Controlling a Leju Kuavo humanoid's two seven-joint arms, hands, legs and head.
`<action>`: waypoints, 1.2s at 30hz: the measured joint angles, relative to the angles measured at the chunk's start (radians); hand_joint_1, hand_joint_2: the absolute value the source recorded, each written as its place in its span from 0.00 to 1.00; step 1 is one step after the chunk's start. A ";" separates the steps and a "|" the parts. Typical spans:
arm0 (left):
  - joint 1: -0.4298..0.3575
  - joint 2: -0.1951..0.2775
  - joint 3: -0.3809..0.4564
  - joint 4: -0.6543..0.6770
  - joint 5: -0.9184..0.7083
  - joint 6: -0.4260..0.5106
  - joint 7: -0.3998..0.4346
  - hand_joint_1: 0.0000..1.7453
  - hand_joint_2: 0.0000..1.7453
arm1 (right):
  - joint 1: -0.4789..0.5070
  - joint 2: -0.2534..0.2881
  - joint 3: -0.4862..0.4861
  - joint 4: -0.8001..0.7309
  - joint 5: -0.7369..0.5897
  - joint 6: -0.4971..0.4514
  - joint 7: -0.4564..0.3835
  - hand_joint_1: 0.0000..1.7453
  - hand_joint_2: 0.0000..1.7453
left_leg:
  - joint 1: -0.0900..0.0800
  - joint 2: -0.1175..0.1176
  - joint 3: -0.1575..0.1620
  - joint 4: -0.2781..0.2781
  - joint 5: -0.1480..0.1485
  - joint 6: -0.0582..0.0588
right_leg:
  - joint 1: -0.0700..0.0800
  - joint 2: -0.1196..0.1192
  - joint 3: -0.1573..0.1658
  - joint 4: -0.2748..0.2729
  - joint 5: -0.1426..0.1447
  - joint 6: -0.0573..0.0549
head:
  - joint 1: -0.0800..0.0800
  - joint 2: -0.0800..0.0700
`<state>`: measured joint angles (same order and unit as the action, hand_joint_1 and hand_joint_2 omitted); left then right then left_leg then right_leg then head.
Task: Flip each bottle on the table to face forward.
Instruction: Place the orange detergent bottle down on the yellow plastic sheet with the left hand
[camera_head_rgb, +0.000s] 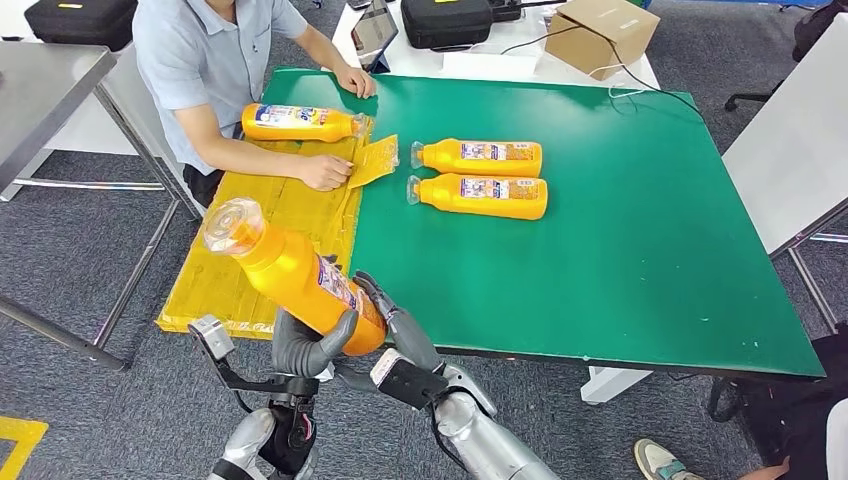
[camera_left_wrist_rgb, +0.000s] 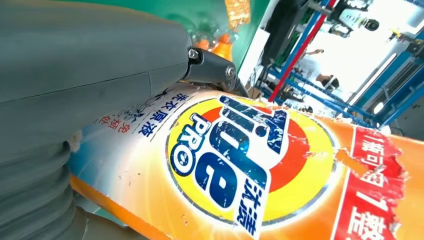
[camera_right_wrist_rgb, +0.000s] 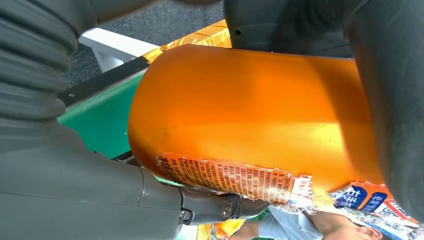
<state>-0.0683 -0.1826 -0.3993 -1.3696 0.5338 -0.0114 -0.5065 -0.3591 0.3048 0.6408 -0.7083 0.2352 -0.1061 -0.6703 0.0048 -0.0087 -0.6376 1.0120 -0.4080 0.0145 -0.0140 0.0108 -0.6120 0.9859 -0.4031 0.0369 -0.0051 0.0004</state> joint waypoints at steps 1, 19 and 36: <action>0.003 -0.002 0.005 -0.009 -0.004 0.012 0.001 1.00 1.00 | 0.004 0.000 0.002 -0.001 -0.007 -0.008 -0.002 0.00 0.00 | 0.000 0.000 0.000 0.000 0.000 0.000 | 0.000 0.000 0.000 0.000 0.000 0.000 | 0.000 0.000; -0.017 0.005 0.152 -0.043 -0.060 0.148 0.063 1.00 1.00 | 0.145 -0.043 -0.069 -0.068 -0.079 -0.177 -0.009 0.00 0.00 | 0.000 -0.001 0.000 0.000 0.000 0.000 | 0.000 0.000 0.000 0.000 0.000 0.000 | 0.000 0.000; -0.342 0.150 0.231 0.550 -1.305 0.664 0.156 1.00 1.00 | 0.231 -0.071 -0.231 -0.159 -0.022 -0.181 -0.006 0.00 0.00 | 0.000 0.001 0.000 0.000 0.001 0.000 | 0.000 0.001 0.000 0.001 0.001 -0.001 | 0.001 0.000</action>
<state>-0.4104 -0.0325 -0.1681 -0.8195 -0.7713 0.6524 -0.3510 -0.1280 0.2340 0.4099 -0.8673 0.2132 -0.2873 -0.6767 0.0049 -0.0078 -0.6374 1.0119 -0.4070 0.0144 -0.0137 0.0118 -0.6124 0.9865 -0.4022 0.0362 -0.0045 0.0004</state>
